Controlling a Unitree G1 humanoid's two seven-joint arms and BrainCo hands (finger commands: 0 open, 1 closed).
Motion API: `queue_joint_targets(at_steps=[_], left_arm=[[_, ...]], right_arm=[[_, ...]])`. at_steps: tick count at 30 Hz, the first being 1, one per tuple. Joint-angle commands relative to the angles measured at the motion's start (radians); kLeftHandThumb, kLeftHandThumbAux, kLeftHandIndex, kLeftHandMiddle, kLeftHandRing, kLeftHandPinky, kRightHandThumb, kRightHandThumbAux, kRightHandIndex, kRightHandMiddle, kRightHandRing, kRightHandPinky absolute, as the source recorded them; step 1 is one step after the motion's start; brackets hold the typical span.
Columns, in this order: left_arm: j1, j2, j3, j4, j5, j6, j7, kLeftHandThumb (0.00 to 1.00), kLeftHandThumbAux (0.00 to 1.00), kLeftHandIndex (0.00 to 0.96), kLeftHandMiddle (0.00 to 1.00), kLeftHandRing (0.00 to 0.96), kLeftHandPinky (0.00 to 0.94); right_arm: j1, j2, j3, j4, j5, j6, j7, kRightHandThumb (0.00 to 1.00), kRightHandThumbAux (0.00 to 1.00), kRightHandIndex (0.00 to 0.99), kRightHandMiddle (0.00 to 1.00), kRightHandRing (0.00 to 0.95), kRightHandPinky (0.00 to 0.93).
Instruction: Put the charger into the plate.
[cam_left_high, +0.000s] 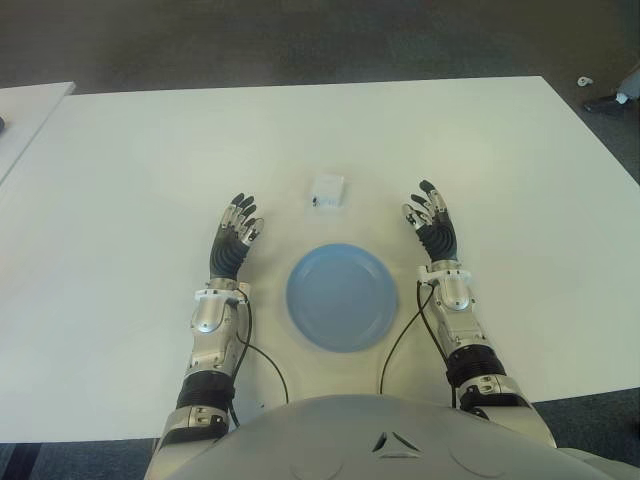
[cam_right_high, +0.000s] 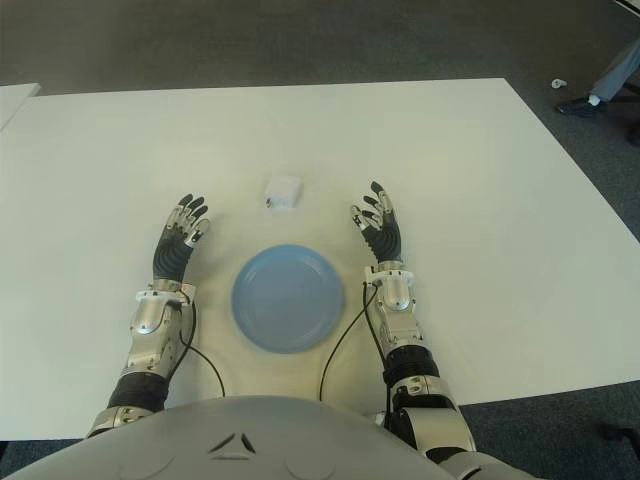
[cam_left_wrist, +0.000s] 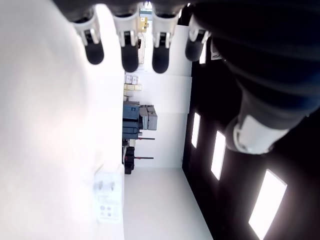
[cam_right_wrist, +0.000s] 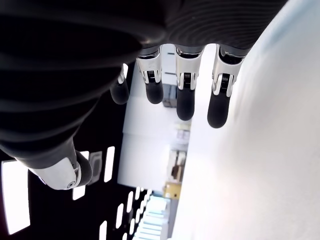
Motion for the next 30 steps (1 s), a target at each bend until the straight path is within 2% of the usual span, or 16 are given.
queue_joint_targets(at_steps=[1,8,14,18,22,30], left_arm=[[0.040,-0.013,-0.002,0.060,0.005,0.040,0.008,0.056,0.580,0.044,0.127,0.115,0.097],[0.041,-0.012,-0.004,0.057,0.005,0.043,0.006,0.061,0.583,0.044,0.127,0.118,0.103],[0.048,-0.009,-0.005,0.046,0.004,0.051,0.004,0.062,0.591,0.039,0.123,0.115,0.086],[0.050,-0.007,-0.004,0.046,0.001,0.058,0.001,0.060,0.595,0.037,0.119,0.112,0.090],[0.050,-0.006,-0.003,0.050,-0.003,0.060,-0.003,0.062,0.598,0.035,0.118,0.113,0.100],[0.051,-0.010,-0.010,0.053,0.007,0.052,0.001,0.063,0.592,0.032,0.110,0.110,0.111]], right_arm=[[0.037,0.008,0.001,0.044,0.005,0.023,0.001,0.415,0.544,0.002,0.062,0.132,0.228],[0.041,0.009,0.002,0.033,0.004,0.022,0.002,0.410,0.545,0.003,0.065,0.139,0.254],[0.051,0.006,0.006,-0.027,-0.006,0.041,-0.004,0.421,0.551,0.009,0.083,0.171,0.301],[0.045,-0.011,0.010,-0.166,-0.036,0.116,-0.012,0.431,0.540,0.017,0.097,0.178,0.271],[0.010,-0.024,0.026,-0.368,-0.113,0.266,-0.018,0.418,0.523,0.030,0.109,0.166,0.222],[-0.136,-0.060,0.084,-0.403,-0.280,0.343,-0.063,0.387,0.491,0.054,0.147,0.182,0.235]])
